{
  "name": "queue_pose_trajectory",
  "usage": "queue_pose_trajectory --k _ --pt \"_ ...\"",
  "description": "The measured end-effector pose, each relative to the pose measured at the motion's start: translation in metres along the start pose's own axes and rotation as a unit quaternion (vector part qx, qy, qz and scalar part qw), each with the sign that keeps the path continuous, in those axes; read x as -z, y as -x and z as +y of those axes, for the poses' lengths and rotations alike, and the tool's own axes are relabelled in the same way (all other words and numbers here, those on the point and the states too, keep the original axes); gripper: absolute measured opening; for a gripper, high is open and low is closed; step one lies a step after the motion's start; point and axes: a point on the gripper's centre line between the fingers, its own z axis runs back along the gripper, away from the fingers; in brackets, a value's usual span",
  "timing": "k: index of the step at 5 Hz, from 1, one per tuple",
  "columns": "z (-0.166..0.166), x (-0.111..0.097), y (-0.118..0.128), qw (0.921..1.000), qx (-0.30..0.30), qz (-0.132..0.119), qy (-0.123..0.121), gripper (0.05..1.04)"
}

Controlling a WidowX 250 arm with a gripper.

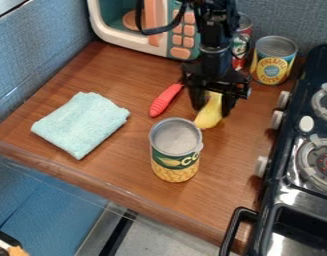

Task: Move the yellow banana to the right side of the fork

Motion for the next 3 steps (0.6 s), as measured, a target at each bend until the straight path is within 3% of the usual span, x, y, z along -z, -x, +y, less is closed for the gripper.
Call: queue_pose_trajectory --k 1,3 --pt "-0.001 -0.001 0.002 1.0000 0.004 0.006 -0.005 1.007" --pt "-0.012 -0.062 -0.010 0.9981 0.012 -0.061 0.002 1.000"
